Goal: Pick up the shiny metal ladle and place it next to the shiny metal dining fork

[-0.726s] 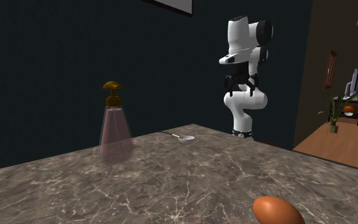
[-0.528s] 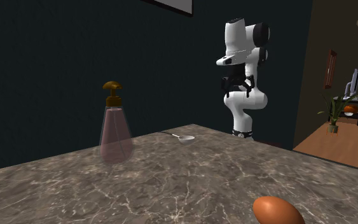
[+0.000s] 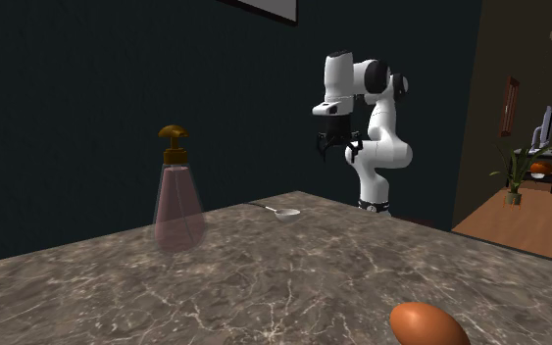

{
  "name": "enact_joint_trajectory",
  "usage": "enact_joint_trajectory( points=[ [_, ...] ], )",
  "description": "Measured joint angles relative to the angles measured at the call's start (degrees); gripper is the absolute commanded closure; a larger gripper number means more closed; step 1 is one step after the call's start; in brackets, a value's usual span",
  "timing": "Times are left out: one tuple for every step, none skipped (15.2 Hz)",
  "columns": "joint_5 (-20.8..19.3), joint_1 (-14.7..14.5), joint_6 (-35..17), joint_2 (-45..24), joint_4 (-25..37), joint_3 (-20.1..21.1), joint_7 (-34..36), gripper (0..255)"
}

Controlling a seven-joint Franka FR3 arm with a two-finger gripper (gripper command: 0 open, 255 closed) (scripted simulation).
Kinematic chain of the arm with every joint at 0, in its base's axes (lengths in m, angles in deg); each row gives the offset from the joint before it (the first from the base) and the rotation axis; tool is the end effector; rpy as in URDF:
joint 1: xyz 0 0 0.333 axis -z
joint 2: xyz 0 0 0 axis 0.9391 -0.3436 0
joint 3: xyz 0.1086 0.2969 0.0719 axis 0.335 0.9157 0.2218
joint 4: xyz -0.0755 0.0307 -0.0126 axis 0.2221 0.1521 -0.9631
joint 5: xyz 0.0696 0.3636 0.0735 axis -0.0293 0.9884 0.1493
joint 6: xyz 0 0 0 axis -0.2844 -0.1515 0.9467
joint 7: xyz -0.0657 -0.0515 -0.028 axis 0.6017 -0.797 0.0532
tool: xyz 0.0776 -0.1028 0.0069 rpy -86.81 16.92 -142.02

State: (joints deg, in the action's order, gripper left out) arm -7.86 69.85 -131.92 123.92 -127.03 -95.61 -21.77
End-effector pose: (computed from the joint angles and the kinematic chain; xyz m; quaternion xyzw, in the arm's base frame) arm 0.2586 -0.0971 0.4706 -0.9880 -0.1376 0.0691 0.0129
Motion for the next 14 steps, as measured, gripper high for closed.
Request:
enact_joint_trajectory(
  points=[
    [-1.8,0.0,-1.9,-0.3,-0.7,-1.9,-3.2,0],
    [-3.2,-0.2,-3.4,-0.7,-1.0,-3.4,-6.2,0],
    [-4.9,-0.2,-5.5,-1.7,-1.1,-5.6,-9.6,0],
    [-6.2,-0.5,-7.1,-2.3,-1.2,-7.3,-12.6,0],
    [-7.3,-0.9,-8.8,-3.1,-1.2,-8.8,-15.4,0],
    [-8.4,-1.4,-10.8,-4.3,-1.0,-10.5,-18.3,0],
    [-9.4,-2.0,-12.8,-5.5,-0.8,-12.3,-21.2,0],
    [-10.3,-2.6,-15.0,-7.0,-0.4,-14.2,-24.2,0],
    [-11.2,-3.2,-17.3,-8.4,-0.3,-16.3,-27.3,0],
    [-11.9,-3.9,-19.6,-9.8,-0.1,-18.3,-30.4,0],
    [-12.3,-4.9,-21.6,-11.4,0.6,-20.2,-33.4,0],
    [-12.5,-5.9,-23.4,-13.0,1.6,-22.3,-36.7,0],
    [-12.3,-7.3,-25.3,-15.2,2.8,-24.4,-40.0,0],
    [-12.0,-8.8,-27.5,-17.1,3.5,-26.3,-43.0,0]
  ],
)
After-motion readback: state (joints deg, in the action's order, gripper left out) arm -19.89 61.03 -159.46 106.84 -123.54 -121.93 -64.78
